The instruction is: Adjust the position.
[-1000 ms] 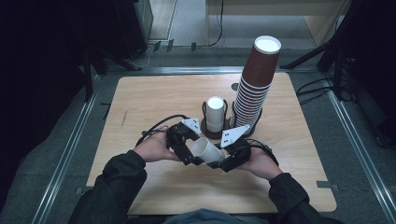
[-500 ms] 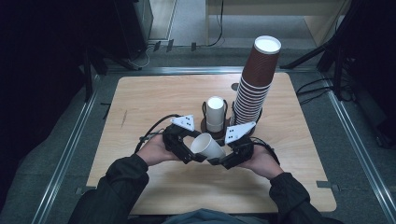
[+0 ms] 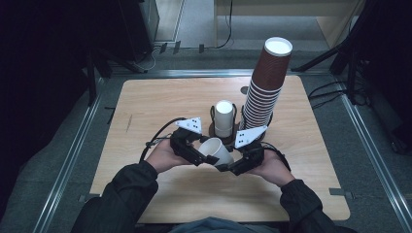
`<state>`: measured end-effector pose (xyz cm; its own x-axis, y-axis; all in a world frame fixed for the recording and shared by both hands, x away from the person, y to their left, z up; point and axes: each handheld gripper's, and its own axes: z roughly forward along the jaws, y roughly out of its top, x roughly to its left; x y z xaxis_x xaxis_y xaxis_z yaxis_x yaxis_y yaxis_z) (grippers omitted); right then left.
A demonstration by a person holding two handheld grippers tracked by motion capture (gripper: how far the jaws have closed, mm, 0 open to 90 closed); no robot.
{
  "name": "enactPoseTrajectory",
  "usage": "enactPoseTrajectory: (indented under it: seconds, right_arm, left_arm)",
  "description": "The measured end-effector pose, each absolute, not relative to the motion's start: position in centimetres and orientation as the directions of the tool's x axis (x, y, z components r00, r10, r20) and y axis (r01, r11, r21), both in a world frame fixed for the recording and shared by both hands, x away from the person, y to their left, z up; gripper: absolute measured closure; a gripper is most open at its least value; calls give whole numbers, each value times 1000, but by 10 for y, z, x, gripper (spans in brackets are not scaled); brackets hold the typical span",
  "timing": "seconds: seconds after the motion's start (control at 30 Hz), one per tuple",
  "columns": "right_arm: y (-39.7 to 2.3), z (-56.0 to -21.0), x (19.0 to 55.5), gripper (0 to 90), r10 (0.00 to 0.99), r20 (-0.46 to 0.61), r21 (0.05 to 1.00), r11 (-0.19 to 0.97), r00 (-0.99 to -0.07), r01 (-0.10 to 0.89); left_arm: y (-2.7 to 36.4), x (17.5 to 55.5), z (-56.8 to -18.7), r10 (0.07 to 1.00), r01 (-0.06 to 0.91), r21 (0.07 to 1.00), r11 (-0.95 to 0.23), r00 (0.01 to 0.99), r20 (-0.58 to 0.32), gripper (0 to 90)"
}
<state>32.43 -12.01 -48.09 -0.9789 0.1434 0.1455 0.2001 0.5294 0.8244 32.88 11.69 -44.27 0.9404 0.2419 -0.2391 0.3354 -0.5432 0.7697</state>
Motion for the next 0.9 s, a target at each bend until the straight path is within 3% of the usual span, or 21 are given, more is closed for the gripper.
enactPoseTrajectory:
  seconds: [0.33, 0.57, 0.9]
  right_arm:
    - [-122, -480, 324, 346, 144, 151, 827, 523, -978, 205]
    - [-120, -481, 325, 211, 160, 163, 811, 540, -974, 224]
    - [-124, -482, 325, 211, 199, 175, 781, 568, -964, 259]
  left_arm:
    - [119, 331, -442, 238, 348, 767, -539, 936, -258, 304]
    - [124, 333, -440, 253, 363, 766, -531, 930, -265, 304]
    - [132, 334, -437, 296, 360, 745, -562, 928, -225, 304]
